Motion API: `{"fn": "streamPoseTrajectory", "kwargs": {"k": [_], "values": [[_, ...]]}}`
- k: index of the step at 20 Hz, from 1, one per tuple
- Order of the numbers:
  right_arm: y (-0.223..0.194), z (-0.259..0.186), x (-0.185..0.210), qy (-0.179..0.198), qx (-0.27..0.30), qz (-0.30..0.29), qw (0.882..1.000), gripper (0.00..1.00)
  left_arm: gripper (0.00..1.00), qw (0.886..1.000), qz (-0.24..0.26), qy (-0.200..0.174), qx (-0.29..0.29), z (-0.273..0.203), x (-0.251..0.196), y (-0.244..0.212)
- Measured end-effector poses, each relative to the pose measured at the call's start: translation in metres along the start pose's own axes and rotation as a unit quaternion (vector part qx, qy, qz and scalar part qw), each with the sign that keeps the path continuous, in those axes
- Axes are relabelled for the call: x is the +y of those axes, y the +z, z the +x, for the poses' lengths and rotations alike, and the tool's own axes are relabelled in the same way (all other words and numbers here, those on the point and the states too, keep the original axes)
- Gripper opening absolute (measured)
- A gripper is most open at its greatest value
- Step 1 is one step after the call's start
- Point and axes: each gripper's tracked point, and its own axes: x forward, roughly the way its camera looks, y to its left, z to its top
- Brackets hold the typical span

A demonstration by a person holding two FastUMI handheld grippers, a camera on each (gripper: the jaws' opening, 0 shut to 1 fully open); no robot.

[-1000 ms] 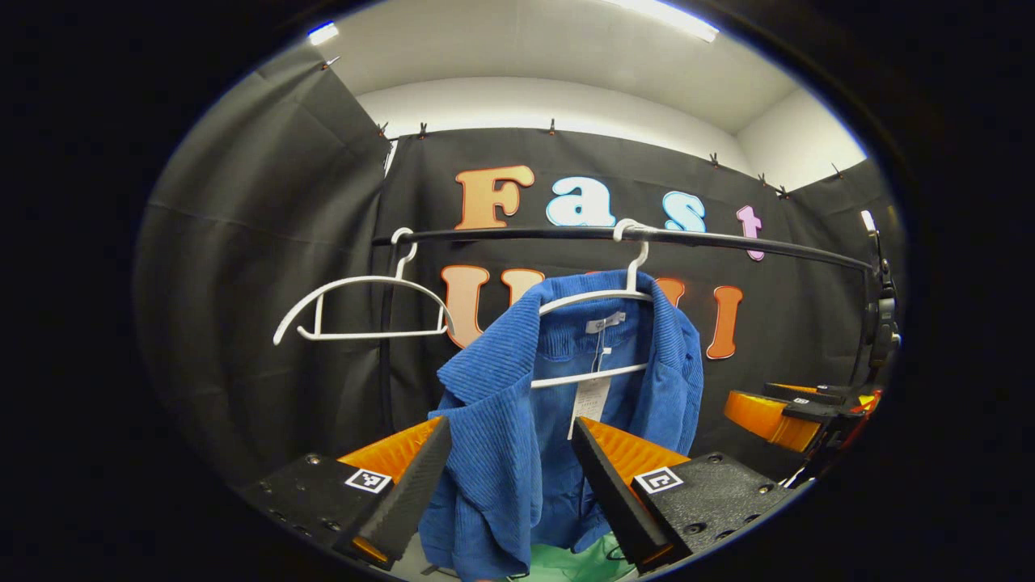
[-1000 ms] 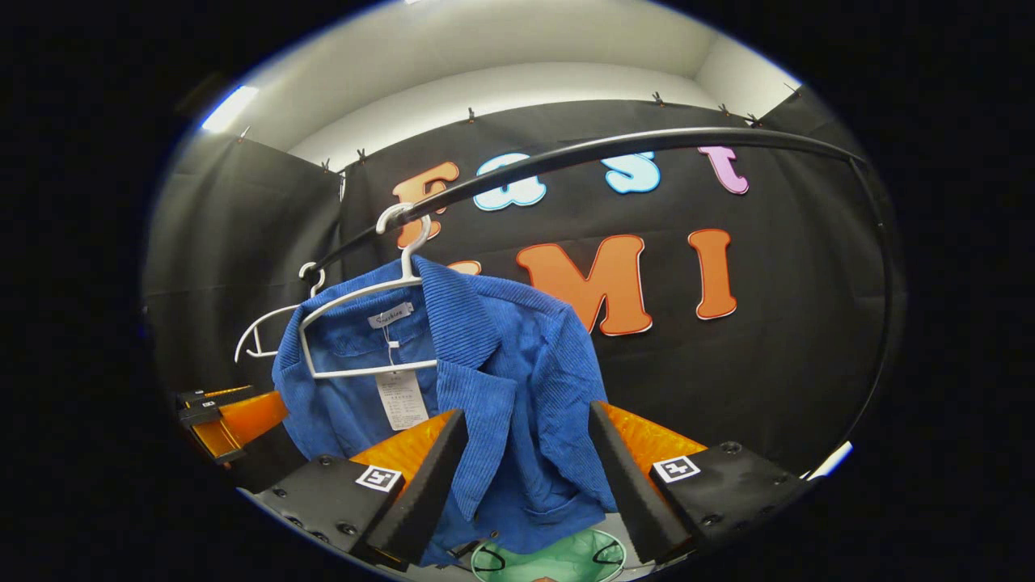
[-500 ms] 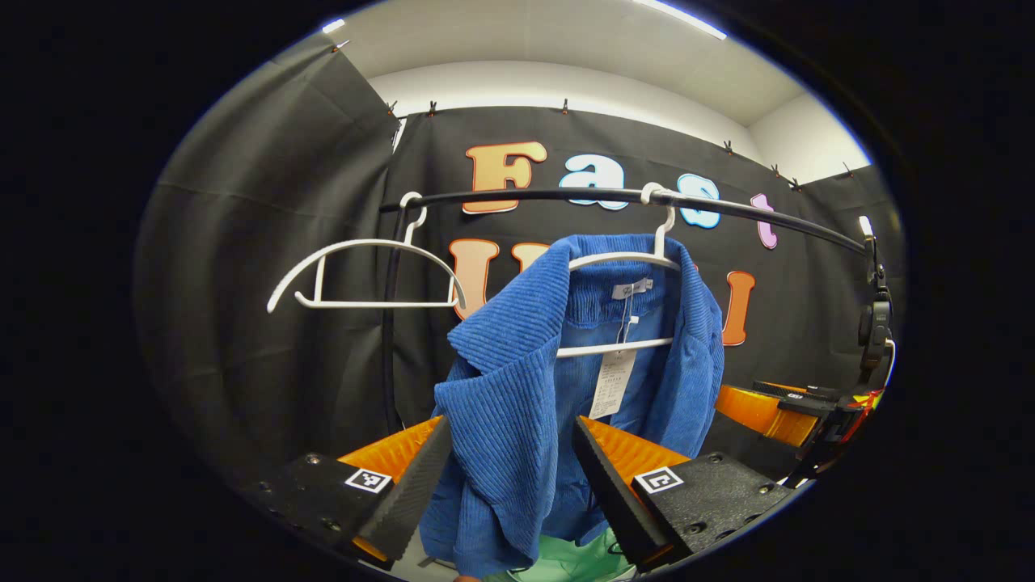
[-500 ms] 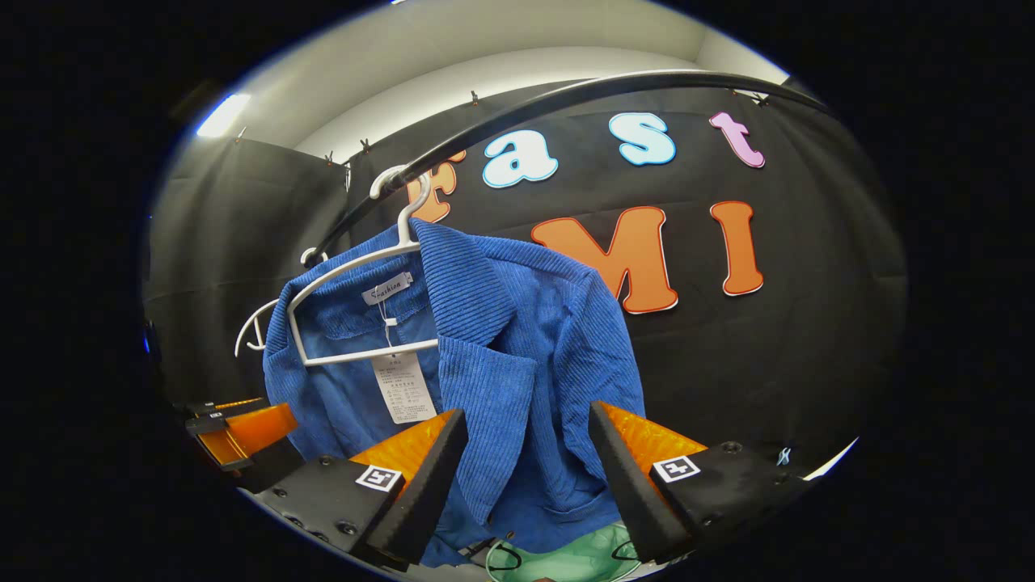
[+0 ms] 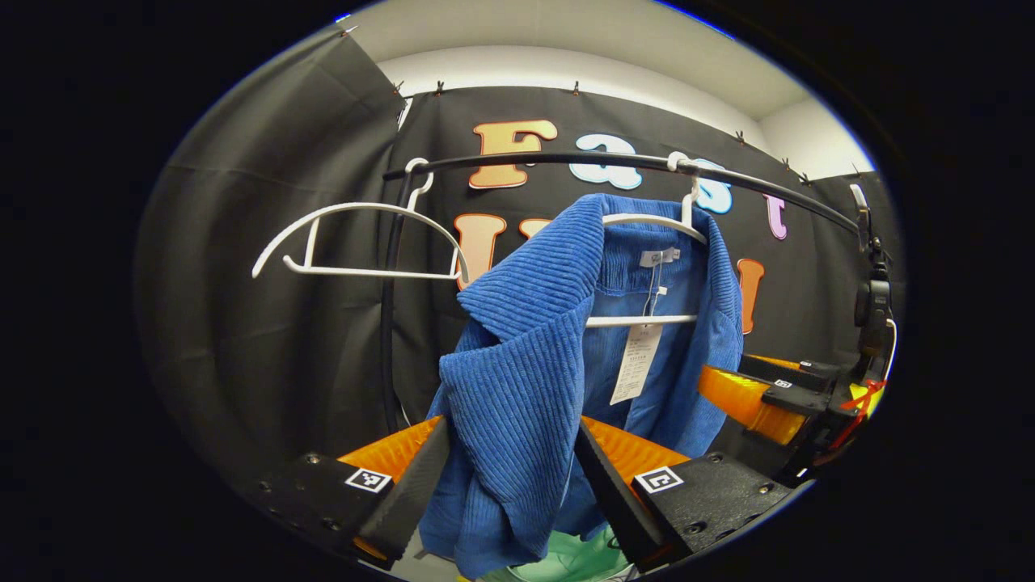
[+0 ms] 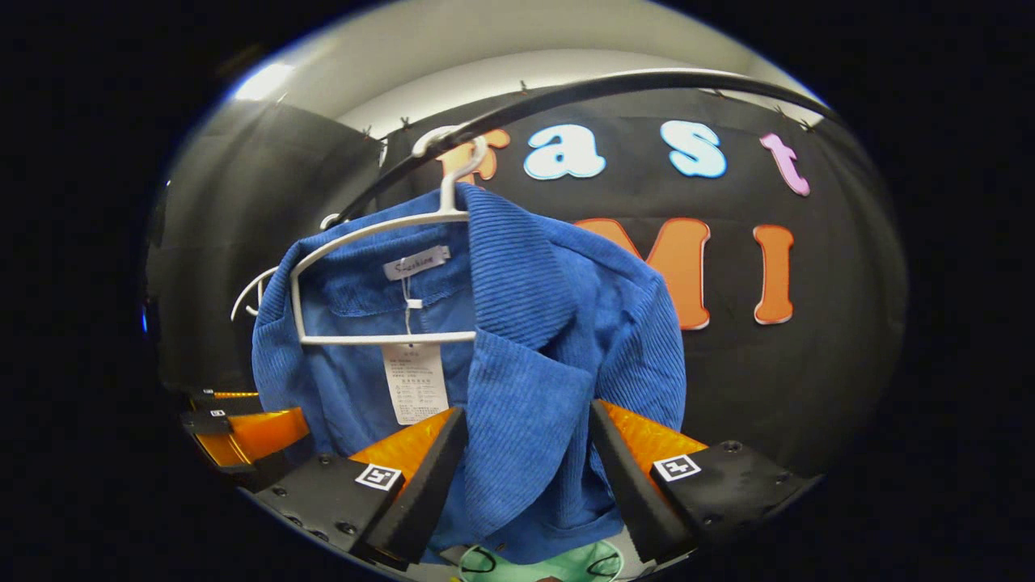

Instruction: Grasp the clothes on the hanger with both hands and then place them into the laundry hamper below.

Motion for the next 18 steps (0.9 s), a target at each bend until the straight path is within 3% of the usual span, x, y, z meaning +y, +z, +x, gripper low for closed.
{"fn": "streamPoseTrajectory", "kwargs": {"k": [4, 9, 11, 12, 13, 15, 16, 18], "values": [[0.002, 0.011, 0.005, -0.003, -0.011, -0.005, 1.0, 0.94, 0.95, 1.0, -0.002, 0.002, 0.004, 0.004, 0.006, -0.001], [-0.008, 0.025, -0.015, -0.034, 0.007, 0.003, 0.999, 0.94, 0.95, 1.0, 0.005, 0.0, 0.003, 0.011, 0.008, -0.004], [-0.012, 0.028, -0.013, -0.023, 0.015, 0.014, 1.0, 0.98, 0.94, 1.0, 0.007, -0.001, 0.004, 0.014, 0.009, -0.004], [-0.015, 0.029, -0.014, -0.023, 0.017, 0.02, 0.999, 0.98, 0.87, 1.0, 0.007, -0.003, 0.003, 0.015, 0.01, -0.005], [-0.015, 0.028, -0.018, -0.027, 0.018, 0.026, 0.999, 0.83, 0.87, 1.0, 0.008, -0.007, 0.003, 0.015, 0.01, -0.004], [-0.016, 0.026, -0.023, -0.03, 0.019, 0.038, 0.999, 0.72, 0.76, 1.0, 0.014, -0.007, -0.001, 0.014, 0.014, -0.002], [-0.016, 0.026, -0.027, -0.03, 0.019, 0.045, 0.998, 0.74, 0.66, 1.0, 0.014, -0.009, -0.003, 0.013, 0.016, 0.0], [-0.016, 0.025, -0.034, -0.03, 0.018, 0.069, 0.997, 0.61, 0.43, 1.0, 0.002, -0.018, -0.002, 0.011, 0.015, 0.001]]}}
